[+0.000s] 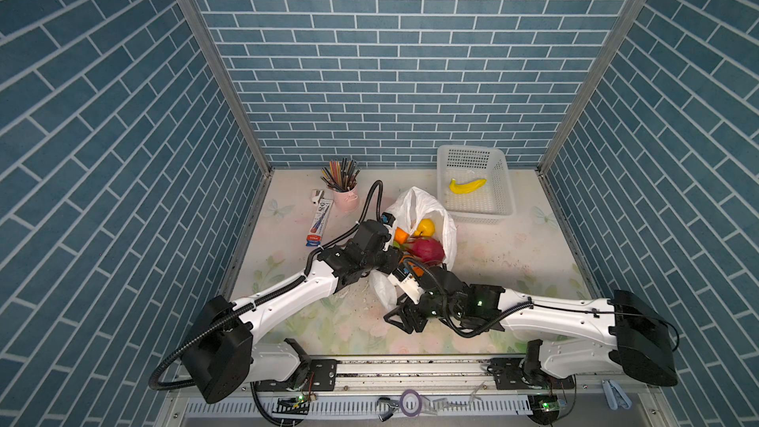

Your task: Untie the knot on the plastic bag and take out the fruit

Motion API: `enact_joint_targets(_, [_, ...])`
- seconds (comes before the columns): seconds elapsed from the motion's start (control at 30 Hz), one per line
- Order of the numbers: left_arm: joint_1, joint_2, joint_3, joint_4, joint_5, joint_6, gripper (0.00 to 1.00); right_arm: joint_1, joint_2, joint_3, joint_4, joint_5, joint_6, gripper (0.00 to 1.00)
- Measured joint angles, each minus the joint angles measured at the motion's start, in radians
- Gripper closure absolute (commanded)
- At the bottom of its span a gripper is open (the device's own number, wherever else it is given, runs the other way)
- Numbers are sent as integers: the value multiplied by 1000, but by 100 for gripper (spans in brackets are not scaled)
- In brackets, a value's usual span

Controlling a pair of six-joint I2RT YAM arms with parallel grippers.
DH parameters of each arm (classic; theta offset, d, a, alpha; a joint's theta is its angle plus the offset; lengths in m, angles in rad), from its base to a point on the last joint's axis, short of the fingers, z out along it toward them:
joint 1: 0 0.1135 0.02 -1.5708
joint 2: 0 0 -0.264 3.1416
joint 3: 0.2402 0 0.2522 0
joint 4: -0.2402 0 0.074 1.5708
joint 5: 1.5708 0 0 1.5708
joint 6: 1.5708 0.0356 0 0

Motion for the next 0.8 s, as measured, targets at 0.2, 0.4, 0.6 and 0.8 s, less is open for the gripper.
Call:
enact_joint_targets(0.2, [-23, -27, -9, 14, 0, 12, 50, 0, -158, -26, 2, 172, 16, 31])
enact_joint_targets(0.4, [-90, -12, 23, 13, -15, 35, 50, 0, -286, -95, -7, 326, 59, 31])
enact_joint_targets(0.6, [-143, 84, 94, 29, -64, 60, 50, 0, -428, -138, -74, 489, 134, 29])
enact_joint_targets(0.8, [-146, 195, 136, 51, -106, 104, 48, -10, -467, -134, -236, 675, 285, 16])
